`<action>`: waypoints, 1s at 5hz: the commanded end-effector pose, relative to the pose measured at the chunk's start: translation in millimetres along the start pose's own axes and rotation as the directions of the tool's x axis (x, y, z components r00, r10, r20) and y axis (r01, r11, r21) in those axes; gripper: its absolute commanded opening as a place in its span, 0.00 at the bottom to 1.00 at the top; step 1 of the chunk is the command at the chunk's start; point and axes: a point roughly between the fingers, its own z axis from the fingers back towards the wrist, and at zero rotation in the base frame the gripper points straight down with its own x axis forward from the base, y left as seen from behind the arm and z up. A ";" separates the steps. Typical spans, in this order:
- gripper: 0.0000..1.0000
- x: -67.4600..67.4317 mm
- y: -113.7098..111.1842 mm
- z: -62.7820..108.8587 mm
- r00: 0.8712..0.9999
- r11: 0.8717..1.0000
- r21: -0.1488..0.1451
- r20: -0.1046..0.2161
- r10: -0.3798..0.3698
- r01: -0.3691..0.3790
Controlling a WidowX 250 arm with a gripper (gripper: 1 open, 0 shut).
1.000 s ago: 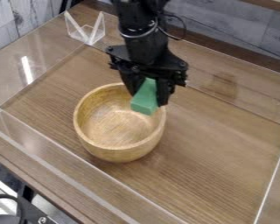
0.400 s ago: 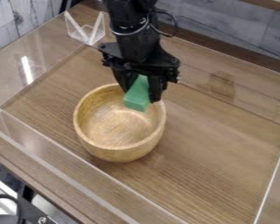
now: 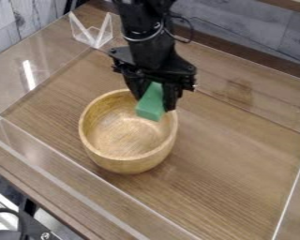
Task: Move green stick from inside the wooden bowl to the table next to it
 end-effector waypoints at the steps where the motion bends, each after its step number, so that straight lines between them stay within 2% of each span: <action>1: 0.00 6.3 0.2 11.3 0.998 1.000 0.003 0.058 0.000 -0.001; 2: 0.00 4.1 17.2 9.7 0.998 1.000 0.018 0.056 0.005 -0.006; 3: 0.00 0.1 49.2 9.6 0.998 0.999 0.045 0.056 0.008 -0.011; 5: 0.00 -3.7 114.7 6.7 0.998 0.997 0.078 0.068 0.000 -0.005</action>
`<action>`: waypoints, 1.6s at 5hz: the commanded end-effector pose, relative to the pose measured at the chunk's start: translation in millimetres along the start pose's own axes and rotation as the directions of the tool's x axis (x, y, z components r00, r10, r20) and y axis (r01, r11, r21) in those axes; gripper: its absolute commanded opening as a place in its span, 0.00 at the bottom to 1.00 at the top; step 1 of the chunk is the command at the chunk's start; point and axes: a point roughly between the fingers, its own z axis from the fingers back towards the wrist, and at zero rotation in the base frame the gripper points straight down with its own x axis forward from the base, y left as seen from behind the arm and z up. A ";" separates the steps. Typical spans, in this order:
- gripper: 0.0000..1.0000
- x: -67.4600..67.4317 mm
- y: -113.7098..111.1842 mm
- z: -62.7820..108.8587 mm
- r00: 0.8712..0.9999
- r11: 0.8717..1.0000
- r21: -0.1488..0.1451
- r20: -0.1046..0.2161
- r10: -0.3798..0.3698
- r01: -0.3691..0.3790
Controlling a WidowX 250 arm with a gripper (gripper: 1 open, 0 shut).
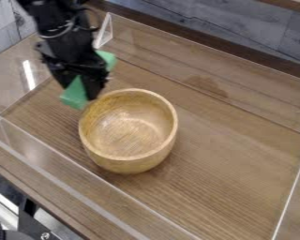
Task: Move green stick from inside the wooden bowl to the table next to it
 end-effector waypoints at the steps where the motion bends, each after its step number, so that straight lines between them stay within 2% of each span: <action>1: 0.00 10.8 19.2 7.1 0.999 1.000 0.028 0.050 -0.014 0.012; 4: 0.00 18.5 20.3 -9.1 0.999 0.999 0.048 0.049 0.018 -0.020; 8: 0.00 22.4 23.3 -19.5 0.999 0.997 0.072 0.031 0.036 -0.038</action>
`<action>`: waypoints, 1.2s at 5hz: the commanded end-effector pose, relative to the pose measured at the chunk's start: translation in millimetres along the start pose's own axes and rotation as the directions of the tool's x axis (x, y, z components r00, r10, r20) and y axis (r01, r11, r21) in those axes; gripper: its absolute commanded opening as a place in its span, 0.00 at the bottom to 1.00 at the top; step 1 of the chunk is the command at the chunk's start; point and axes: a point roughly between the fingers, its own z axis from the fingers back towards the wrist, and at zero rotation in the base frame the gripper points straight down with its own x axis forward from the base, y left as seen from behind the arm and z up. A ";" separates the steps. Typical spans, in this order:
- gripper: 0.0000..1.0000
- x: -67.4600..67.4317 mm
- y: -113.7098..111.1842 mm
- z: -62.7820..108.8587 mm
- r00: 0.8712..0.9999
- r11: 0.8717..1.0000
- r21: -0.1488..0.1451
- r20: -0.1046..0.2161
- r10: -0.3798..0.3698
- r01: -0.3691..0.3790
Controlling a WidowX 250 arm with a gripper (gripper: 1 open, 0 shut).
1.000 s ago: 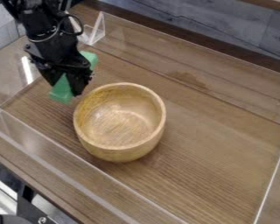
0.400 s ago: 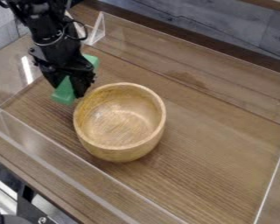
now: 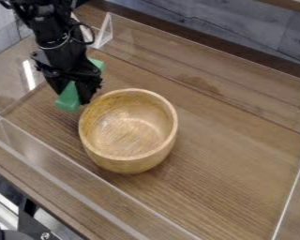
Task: Move green stick from inside the wooden bowl to the table next to it
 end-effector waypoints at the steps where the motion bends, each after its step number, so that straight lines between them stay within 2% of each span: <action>1: 0.00 15.0 3.3 8.5 0.999 1.000 0.024 0.046 -0.010 0.009; 6: 0.00 16.0 4.6 4.9 1.000 0.999 0.039 0.025 0.004 -0.005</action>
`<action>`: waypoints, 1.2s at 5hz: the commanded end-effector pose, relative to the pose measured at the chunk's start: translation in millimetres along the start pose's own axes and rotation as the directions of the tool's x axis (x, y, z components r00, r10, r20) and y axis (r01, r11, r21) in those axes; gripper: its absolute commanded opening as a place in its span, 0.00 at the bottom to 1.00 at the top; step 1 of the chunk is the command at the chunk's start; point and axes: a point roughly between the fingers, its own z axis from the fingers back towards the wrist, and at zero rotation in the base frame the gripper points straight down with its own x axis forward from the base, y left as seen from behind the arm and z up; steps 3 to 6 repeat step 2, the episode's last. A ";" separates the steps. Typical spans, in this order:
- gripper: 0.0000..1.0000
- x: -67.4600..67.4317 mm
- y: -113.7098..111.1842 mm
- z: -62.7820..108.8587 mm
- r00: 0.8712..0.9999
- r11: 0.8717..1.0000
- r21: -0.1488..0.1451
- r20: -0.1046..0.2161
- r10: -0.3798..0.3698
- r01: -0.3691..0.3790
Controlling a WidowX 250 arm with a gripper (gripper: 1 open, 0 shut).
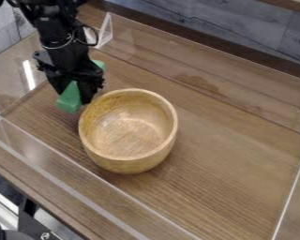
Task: Move green stick from inside the wooden bowl to the table next to it
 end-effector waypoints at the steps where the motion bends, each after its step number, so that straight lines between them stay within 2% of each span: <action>1: 0.00 14.1 3.1 8.0 0.999 1.000 0.019 0.041 -0.008 0.007; 6: 0.00 14.1 3.3 7.6 0.999 1.000 0.021 0.037 -0.005 0.004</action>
